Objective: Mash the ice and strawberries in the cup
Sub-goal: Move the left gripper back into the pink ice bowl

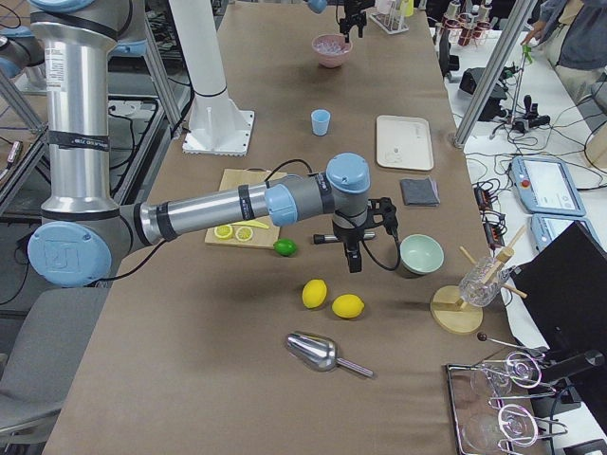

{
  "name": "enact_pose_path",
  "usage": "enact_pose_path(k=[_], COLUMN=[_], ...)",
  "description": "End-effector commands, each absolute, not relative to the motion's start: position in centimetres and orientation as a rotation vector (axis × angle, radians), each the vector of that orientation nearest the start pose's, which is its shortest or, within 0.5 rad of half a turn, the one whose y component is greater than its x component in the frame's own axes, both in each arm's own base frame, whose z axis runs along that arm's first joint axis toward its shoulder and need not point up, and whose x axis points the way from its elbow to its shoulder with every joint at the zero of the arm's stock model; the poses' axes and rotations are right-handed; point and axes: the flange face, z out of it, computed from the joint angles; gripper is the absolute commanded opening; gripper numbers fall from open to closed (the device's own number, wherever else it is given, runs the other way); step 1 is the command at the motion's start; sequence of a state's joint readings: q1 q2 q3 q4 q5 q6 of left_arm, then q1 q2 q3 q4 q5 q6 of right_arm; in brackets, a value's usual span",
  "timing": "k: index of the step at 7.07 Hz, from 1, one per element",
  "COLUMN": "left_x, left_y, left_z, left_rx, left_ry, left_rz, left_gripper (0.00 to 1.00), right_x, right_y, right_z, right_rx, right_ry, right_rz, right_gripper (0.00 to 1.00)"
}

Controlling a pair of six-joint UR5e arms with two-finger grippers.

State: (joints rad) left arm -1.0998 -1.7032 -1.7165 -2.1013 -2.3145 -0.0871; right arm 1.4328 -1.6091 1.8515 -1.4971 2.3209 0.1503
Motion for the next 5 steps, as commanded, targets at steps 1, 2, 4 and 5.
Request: enact_pose_path(k=[1,2,4,5], left_x=[18.1,17.9,18.0,18.2], left_y=[-51.4,-51.2,-51.1,-51.1], left_z=[48.4,49.5,51.3,51.7], left_rx=[0.543,0.535,0.537,0.539], left_ry=[0.872,0.86,0.838,0.833], left_rz=[0.686,0.689,0.752,0.775], left_gripper=[0.95,0.95,0.95,0.95], right_x=[-0.1,-0.1,-0.1,-0.1], right_y=[-48.6,-48.6,-48.7,-48.8], right_z=[53.1,53.1,53.0,53.0], right_rx=[0.192,0.192,0.194,0.195], right_ry=[-0.779,-0.778,-0.776,-0.775], right_rz=[-0.105,-0.106,-0.105,-0.107], right_gripper=[1.0,1.0,1.0,1.0])
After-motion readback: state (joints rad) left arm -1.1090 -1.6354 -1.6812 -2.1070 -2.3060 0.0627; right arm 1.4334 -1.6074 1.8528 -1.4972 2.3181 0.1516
